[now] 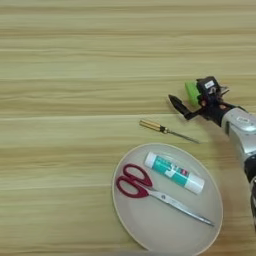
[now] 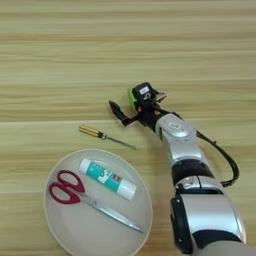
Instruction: Move the objects on the table
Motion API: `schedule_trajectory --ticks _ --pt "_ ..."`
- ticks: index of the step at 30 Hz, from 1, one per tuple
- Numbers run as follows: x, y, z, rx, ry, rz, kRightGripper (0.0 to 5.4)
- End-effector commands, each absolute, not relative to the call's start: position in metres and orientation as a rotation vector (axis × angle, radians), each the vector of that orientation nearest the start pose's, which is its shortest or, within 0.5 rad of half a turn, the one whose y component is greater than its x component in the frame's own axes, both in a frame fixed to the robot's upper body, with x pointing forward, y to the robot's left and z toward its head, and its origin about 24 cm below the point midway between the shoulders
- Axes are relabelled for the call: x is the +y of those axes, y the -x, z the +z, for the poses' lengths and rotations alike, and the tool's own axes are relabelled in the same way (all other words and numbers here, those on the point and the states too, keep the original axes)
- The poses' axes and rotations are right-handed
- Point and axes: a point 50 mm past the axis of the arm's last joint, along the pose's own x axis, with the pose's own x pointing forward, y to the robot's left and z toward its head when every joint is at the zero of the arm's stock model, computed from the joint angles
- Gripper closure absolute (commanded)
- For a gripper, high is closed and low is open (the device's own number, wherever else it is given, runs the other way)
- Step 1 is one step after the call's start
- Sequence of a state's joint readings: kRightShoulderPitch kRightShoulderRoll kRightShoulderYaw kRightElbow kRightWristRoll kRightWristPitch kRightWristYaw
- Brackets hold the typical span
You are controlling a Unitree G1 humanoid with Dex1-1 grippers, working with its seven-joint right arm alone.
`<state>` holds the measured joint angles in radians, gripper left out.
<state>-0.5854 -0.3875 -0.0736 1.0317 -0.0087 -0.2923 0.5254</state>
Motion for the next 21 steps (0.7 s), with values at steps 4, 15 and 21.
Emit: schedule_trajectory --ticks 4,15,21 --pt "-0.243 -0.360 0.067 0.159 0.291 0.261 0.03" --pt "-0.246 -0.360 0.053 0.279 0.147 0.219 0.58" --pt "-0.250 -0.360 0.052 0.298 0.123 0.189 1.29"
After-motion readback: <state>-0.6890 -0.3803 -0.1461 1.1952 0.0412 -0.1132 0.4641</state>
